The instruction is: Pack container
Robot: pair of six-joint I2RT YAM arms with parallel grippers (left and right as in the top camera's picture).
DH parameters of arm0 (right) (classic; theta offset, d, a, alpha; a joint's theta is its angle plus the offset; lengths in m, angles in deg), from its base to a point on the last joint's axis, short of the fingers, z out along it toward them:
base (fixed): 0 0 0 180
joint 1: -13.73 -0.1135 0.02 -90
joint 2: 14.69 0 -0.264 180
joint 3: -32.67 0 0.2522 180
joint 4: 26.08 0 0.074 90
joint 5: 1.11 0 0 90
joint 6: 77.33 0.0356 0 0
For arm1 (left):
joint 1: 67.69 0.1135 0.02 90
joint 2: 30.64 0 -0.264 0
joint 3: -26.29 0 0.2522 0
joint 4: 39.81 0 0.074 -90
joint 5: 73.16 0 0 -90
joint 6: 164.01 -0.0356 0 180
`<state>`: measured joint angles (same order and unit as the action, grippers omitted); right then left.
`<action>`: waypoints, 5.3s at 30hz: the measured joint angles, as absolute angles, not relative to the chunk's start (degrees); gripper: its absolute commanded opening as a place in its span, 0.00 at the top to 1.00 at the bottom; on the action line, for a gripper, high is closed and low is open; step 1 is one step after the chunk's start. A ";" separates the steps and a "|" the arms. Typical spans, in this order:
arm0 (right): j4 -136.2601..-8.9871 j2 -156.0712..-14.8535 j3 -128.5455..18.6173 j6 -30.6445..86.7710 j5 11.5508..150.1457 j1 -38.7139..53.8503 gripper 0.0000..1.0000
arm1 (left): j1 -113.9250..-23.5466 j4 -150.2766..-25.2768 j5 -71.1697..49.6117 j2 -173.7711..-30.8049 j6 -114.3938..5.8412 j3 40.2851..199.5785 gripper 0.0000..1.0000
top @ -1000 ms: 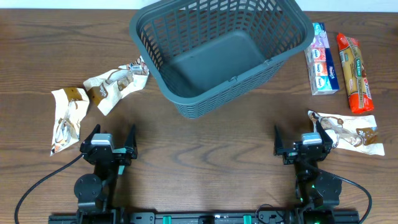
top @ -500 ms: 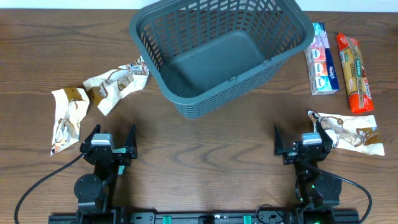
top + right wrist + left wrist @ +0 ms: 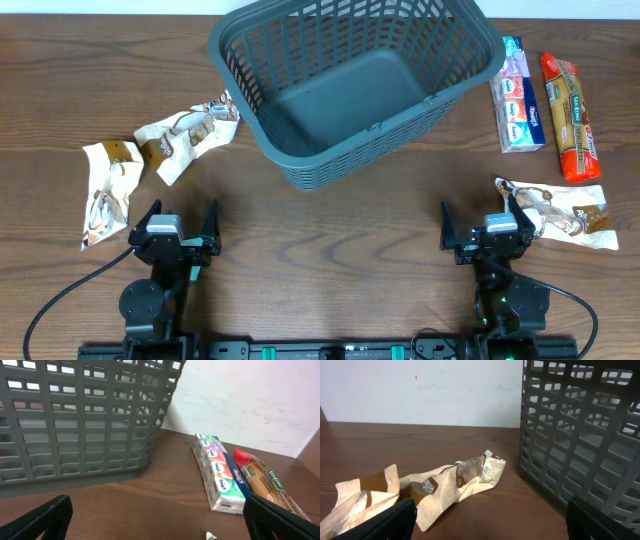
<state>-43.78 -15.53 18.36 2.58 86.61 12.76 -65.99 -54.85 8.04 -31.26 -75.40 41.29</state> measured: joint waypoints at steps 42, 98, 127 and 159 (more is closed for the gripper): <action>-100.04 -58.90 -42.30 13.20 55.64 12.76 0.01 | -65.97 -54.83 8.06 -31.26 -75.53 41.29 0.16; -128.98 -96.58 -100.61 10.95 80.44 22.94 0.01 | -65.99 -132.83 -10.08 -73.36 -81.00 123.60 0.16; -125.70 -102.89 -115.58 1.97 68.66 23.58 0.01 | -65.99 -119.72 -17.71 -75.55 -79.71 123.76 0.16; -120.96 -108.16 -120.04 2.10 65.36 24.15 0.01 | -65.99 -119.48 -17.71 -75.55 -77.00 123.76 0.16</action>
<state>-120.96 -108.16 -120.04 2.10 65.36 24.15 -65.99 -119.48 -17.71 -75.55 -77.00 123.76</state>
